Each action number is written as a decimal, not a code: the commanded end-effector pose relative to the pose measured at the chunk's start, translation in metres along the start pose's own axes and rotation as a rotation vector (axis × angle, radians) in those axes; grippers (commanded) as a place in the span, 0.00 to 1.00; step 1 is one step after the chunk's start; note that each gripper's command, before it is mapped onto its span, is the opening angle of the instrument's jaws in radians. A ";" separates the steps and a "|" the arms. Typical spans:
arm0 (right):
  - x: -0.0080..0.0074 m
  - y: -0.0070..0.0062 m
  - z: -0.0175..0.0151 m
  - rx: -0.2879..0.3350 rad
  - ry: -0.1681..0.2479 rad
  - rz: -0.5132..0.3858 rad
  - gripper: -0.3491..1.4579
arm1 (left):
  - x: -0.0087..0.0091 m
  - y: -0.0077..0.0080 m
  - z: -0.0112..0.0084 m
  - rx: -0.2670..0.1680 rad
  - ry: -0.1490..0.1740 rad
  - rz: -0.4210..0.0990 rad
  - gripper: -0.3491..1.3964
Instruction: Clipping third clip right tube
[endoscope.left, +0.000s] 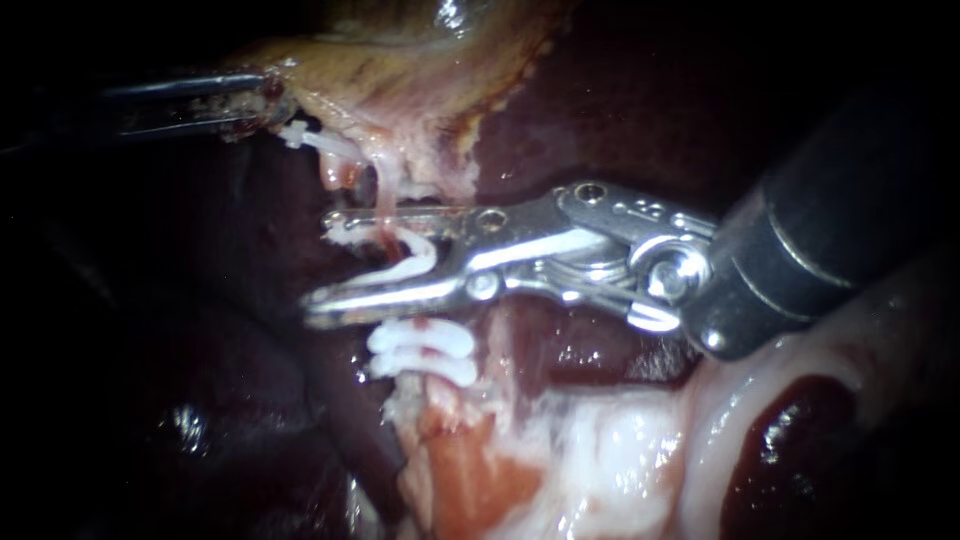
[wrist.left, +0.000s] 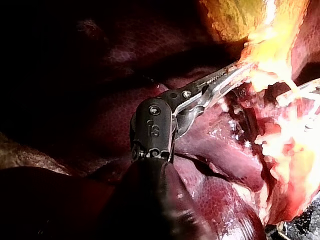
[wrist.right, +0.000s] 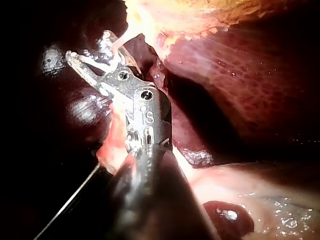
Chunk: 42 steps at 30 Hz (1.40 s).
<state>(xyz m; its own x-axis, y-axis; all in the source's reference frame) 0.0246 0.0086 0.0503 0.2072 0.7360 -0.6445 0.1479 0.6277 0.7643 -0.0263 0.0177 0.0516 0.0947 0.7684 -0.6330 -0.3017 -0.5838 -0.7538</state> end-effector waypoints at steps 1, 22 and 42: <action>0.0004 -0.0001 -0.0001 0.014 -0.005 0.000 0.46 | 0.0001 0.0001 0.0000 0.000 0.000 0.000 0.00; 0.0015 0.0006 -0.0027 0.063 -0.018 0.080 0.13 | 0.0001 0.0002 0.0001 0.001 0.000 0.000 0.00; 0.0009 0.0005 -0.0035 0.038 -0.012 0.184 0.00 | 0.0001 0.0002 0.0002 -0.002 0.000 0.000 0.00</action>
<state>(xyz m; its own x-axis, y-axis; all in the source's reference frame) 0.0215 0.0106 0.0500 0.2446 0.8345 -0.4938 0.1440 0.4723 0.8696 -0.0265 0.0177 0.0514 0.0946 0.7684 -0.6330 -0.3009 -0.5840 -0.7539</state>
